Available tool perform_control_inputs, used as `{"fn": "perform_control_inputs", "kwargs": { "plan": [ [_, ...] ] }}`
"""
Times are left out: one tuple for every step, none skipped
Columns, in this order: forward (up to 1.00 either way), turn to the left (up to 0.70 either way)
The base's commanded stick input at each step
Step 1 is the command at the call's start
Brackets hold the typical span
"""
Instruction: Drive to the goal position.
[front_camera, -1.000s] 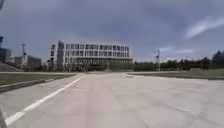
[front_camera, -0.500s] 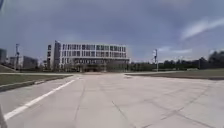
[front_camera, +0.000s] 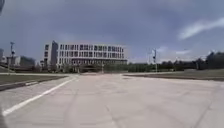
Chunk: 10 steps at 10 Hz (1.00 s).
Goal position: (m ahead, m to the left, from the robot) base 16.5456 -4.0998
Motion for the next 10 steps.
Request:
{"fn": "perform_control_inputs", "kwargs": {
  "plan": [
    [1.0,0.0],
    [1.0,0.0],
    [1.0,0.0],
    [1.0,0.0],
    [1.0,0.0],
    [1.0,0.0],
    [1.0,0.0],
    [1.0,0.0],
    [1.0,0.0],
    [1.0,0.0]
  ]
}}
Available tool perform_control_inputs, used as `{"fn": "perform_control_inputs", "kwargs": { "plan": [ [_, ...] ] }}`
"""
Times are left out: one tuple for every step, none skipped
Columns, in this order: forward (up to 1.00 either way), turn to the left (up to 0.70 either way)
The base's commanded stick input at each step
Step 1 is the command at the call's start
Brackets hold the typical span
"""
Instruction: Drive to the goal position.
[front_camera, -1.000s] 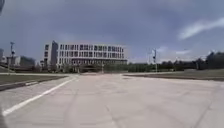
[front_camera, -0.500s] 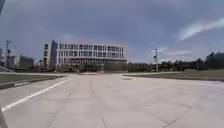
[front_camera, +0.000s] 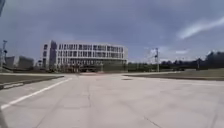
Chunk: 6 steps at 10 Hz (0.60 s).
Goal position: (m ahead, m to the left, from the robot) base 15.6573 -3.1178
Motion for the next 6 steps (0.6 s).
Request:
{"fn": "perform_control_inputs", "kwargs": {
  "plan": [
    [1.0,0.0],
    [1.0,0.0],
    [1.0,0.0],
    [1.0,0.0],
    [1.0,0.0],
    [1.0,0.0]
  ]
}}
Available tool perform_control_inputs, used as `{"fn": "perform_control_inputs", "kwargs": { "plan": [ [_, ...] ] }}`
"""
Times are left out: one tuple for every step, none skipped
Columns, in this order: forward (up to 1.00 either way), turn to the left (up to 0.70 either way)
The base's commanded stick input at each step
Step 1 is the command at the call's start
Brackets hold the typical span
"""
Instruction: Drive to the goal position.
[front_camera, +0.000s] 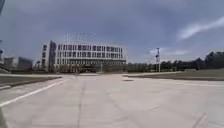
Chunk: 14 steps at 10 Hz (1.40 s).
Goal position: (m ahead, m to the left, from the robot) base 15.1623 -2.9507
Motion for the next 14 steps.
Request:
{"fn": "perform_control_inputs", "kwargs": {
  "plan": [
    [1.0,0.0],
    [1.0,0.0],
    [1.0,0.0],
    [1.0,0.0],
    [1.0,0.0],
    [1.0,0.0],
    [1.0,0.0],
    [1.0,0.0],
    [1.0,0.0],
    [1.0,0.0],
    [1.0,0.0],
    [1.0,0.0],
    [1.0,0.0],
    [1.0,0.0]
  ]
}}
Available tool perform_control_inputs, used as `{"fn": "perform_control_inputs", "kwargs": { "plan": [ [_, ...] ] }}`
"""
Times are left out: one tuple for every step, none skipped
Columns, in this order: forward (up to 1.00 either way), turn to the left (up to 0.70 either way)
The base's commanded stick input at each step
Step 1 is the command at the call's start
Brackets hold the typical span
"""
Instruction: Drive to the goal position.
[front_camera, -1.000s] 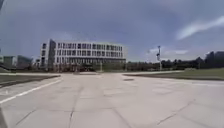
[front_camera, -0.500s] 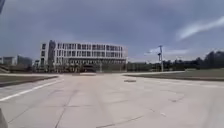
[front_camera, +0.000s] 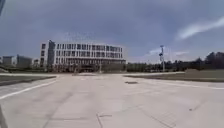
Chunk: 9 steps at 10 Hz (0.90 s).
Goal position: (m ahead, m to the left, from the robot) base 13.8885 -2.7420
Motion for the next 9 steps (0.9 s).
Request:
{"fn": "perform_control_inputs", "kwargs": {
  "plan": [
    [1.0,0.0],
    [1.0,0.0],
    [1.0,0.0],
    [1.0,0.0],
    [1.0,0.0],
    [1.0,0.0],
    [1.0,0.0],
    [1.0,0.0],
    [1.0,0.0]
  ]
}}
